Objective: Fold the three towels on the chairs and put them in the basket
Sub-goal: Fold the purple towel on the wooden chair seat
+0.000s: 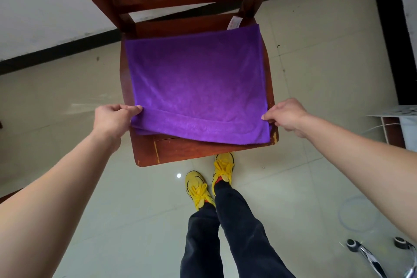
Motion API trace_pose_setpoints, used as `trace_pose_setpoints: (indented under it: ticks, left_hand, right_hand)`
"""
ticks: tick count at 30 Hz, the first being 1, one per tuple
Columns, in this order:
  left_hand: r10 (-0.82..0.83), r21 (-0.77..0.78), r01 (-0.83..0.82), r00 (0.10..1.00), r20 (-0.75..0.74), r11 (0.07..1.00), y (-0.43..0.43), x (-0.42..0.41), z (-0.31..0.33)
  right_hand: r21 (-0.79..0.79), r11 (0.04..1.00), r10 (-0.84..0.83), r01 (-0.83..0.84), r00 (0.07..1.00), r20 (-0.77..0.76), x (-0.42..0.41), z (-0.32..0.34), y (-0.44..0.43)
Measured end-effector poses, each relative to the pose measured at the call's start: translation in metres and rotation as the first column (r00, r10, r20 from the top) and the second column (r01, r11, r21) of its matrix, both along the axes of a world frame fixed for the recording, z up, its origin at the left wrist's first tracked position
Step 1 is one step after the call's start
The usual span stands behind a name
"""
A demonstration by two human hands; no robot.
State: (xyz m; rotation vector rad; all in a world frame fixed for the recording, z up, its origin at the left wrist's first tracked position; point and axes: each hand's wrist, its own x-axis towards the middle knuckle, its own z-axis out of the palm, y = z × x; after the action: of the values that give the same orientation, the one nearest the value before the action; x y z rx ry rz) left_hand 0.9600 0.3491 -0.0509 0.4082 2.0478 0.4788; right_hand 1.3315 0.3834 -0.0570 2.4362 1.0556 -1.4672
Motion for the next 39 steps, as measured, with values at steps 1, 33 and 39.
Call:
trace_pose_setpoints:
  ticks: [1, 33, 39]
  left_hand:
    - [0.001, -0.002, -0.001, 1.0, 0.004, 1.0, 0.0, -0.001, 0.0]
    - [0.032, 0.139, -0.073, 0.961, 0.275, 0.988, -0.017, 0.011, 0.021]
    - [0.014, 0.095, -0.038, 0.97, 0.244, 0.995, -0.043, 0.002, 0.025]
  right_hand:
    - [0.012, 0.999, -0.036, 0.036, 0.999, -0.029, -0.002, 0.002, 0.007]
    - [0.268, 0.875, -0.295, 0.403, 0.883, -0.364, -0.009, 0.027, 0.006]
    - [0.245, 0.915, -0.236, 0.321, 0.918, -0.319, 0.004, 0.029, -0.031]
